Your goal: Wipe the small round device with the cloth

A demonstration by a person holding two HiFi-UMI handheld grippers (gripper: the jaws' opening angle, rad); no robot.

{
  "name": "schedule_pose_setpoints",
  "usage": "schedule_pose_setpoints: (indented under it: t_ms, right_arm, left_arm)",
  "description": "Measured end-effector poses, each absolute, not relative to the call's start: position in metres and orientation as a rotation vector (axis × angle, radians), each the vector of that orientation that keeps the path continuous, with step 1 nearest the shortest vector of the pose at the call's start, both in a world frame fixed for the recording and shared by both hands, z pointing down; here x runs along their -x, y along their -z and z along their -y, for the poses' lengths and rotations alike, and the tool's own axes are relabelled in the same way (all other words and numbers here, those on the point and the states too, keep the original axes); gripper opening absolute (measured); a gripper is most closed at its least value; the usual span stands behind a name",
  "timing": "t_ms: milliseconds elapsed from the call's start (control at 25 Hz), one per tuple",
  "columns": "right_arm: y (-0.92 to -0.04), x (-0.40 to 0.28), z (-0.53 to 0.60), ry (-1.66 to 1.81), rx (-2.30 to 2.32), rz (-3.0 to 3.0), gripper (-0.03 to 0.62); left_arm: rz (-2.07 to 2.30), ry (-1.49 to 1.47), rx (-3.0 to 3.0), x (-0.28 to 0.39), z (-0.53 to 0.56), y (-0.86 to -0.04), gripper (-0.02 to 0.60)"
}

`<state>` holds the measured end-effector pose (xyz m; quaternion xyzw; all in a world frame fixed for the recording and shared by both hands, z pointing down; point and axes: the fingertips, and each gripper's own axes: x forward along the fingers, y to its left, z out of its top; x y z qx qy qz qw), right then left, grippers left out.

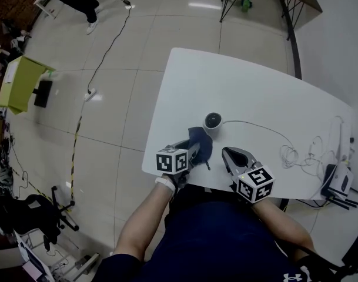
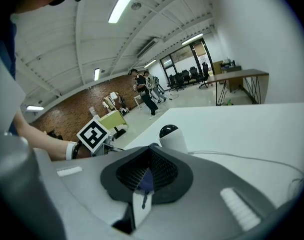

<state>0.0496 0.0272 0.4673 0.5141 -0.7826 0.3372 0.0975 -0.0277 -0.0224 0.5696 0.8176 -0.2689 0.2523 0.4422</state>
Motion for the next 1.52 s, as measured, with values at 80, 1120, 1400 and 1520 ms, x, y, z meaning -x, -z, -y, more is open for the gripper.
schedule_pose_setpoints:
  t_ms: [80, 1120, 1400, 1520]
  right_arm:
    - [-0.474, -0.045, -0.025, -1.174, -1.453, 2.358, 0.014]
    - [-0.436, -0.036, -0.009, -2.139, -1.050, 2.800, 0.120]
    - [-0.444, -0.062, 0.009, -1.577, -1.439, 2.662, 0.114]
    - [-0.441, -0.070, 0.021, -1.237, -1.512, 2.611, 0.114]
  left_arm:
    - [0.629, -0.504, -2.034, 0.021, 0.020, -0.559, 0.112]
    - [0.077, 0.497, -1.746, -0.005, 0.008, -0.414, 0.141]
    - [0.387, 0.256, -1.989, 0.013, 0.032, -0.437, 0.146]
    - [0.488, 0.043, -2.234, 0.005, 0.037, -0.439, 0.123]
